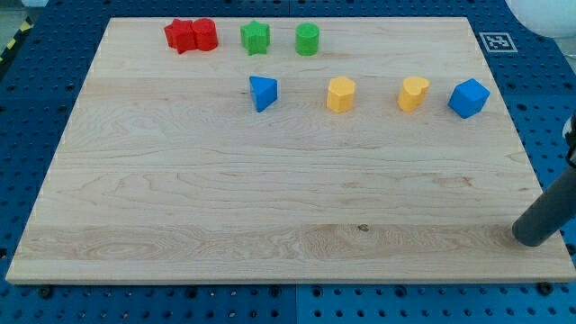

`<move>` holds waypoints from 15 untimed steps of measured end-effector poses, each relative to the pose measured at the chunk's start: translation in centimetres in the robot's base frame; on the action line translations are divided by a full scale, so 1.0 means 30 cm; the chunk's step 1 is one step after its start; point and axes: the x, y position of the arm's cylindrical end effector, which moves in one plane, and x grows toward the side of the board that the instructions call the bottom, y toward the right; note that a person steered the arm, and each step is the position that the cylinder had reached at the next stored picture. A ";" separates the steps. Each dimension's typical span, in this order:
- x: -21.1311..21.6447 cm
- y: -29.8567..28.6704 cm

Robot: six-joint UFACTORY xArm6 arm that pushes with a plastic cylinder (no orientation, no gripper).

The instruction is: Slide the blue cube to the top right

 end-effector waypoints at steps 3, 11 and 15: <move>-0.424 -0.187; -0.579 -0.041; -0.812 0.058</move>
